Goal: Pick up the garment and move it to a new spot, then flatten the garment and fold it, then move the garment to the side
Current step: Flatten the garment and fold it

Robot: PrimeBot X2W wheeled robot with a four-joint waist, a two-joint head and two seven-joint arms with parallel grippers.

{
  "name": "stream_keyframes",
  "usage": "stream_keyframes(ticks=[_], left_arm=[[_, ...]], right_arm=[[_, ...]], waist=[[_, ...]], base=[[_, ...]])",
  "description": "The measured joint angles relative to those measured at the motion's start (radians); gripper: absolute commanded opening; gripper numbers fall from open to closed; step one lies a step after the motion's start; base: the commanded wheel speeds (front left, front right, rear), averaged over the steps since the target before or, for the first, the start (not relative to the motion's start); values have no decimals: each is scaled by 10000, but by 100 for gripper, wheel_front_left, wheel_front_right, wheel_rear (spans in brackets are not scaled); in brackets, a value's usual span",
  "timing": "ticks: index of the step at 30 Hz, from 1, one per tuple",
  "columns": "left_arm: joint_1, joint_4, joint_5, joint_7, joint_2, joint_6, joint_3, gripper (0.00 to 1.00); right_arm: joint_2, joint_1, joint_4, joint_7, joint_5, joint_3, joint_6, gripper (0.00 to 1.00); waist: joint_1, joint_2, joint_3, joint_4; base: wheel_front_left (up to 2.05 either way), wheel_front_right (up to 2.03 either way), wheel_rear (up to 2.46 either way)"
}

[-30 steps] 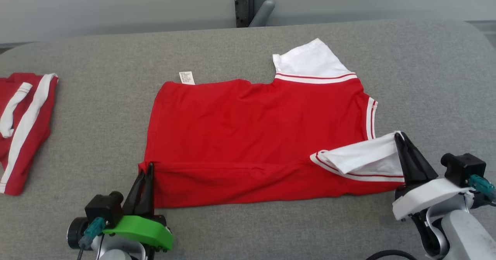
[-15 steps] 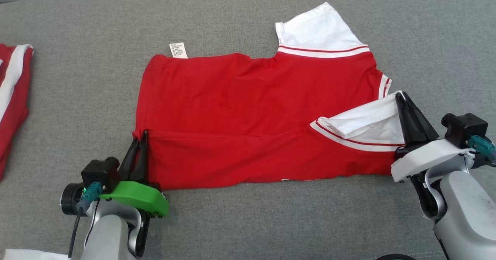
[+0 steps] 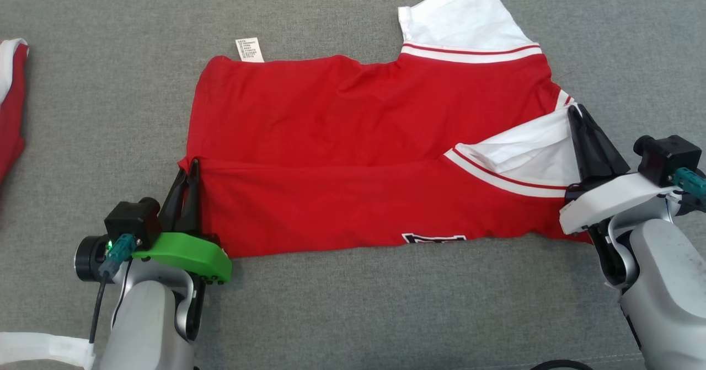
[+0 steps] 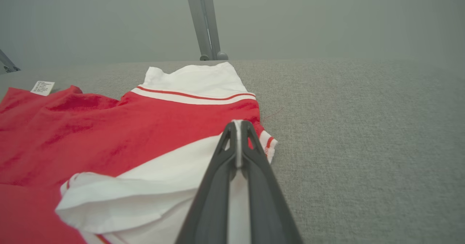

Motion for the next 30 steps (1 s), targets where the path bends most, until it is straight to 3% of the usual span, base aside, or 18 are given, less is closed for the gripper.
stream_keyframes(ticks=[9,10,11,12,20,30], left_arm=[[-232,10,-25,0,-2,15,-86,0],[-268,-12,-67,0,-2,40,-90,7],[-305,-36,-75,0,-2,58,-98,49],[-333,-59,-82,0,-4,63,-117,100],[-8,-512,-242,0,-8,491,-178,100],[1802,-1427,-527,0,-10,652,-445,100]], right_arm=[[-35,-216,125,0,-65,69,0,0],[6,-217,123,0,-36,59,0,37],[54,-232,123,0,25,59,0,100],[92,-262,150,0,65,61,0,100],[244,-18,-372,-2,-33,-660,-2,100],[389,2714,-825,-2,382,-761,-2,100]], waist=[[0,0,252,75],[0,0,273,81],[0,0,288,84],[1,0,292,83],[0,-2,93,36],[-1,-3,-536,-24]], base=[[0,0,0],[0,0,0],[0,0,0],[0,0,0],[0,0,0],[0,0,0]])
